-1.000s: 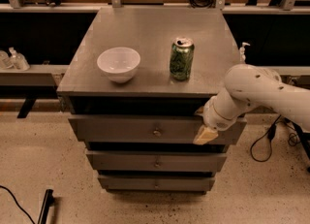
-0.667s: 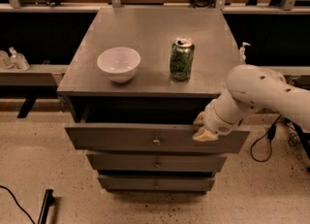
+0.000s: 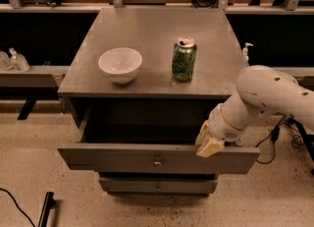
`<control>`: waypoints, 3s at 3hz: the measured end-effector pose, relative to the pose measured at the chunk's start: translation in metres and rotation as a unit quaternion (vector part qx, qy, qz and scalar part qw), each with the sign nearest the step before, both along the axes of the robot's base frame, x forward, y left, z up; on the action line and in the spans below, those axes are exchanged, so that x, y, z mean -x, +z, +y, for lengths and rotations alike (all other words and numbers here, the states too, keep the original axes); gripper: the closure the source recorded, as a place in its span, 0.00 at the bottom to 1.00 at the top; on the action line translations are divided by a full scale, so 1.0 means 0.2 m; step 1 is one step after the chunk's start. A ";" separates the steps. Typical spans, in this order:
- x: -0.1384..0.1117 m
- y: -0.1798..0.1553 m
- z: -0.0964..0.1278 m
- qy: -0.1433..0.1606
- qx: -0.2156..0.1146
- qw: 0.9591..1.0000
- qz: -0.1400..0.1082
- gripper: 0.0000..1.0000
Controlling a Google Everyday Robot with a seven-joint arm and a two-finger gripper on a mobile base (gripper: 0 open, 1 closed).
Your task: Open top drawer
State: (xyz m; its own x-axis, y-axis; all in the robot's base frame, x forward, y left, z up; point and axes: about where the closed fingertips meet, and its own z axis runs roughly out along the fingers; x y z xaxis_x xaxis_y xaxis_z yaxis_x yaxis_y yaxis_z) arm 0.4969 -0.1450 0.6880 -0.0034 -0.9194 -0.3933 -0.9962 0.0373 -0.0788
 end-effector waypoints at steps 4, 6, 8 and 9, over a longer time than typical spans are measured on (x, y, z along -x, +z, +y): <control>0.01 -0.01 0.01 0.002 0.000 1.000 0.002 0.00; 0.14 -0.10 0.06 0.022 0.064 0.998 0.013 0.00; 0.39 -0.11 0.16 0.070 0.092 0.991 0.063 0.40; 0.41 -0.10 0.17 0.075 0.093 0.991 0.067 0.63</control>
Offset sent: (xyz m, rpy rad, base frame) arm -0.0005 0.0006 -0.0006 -0.0003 0.0014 0.0016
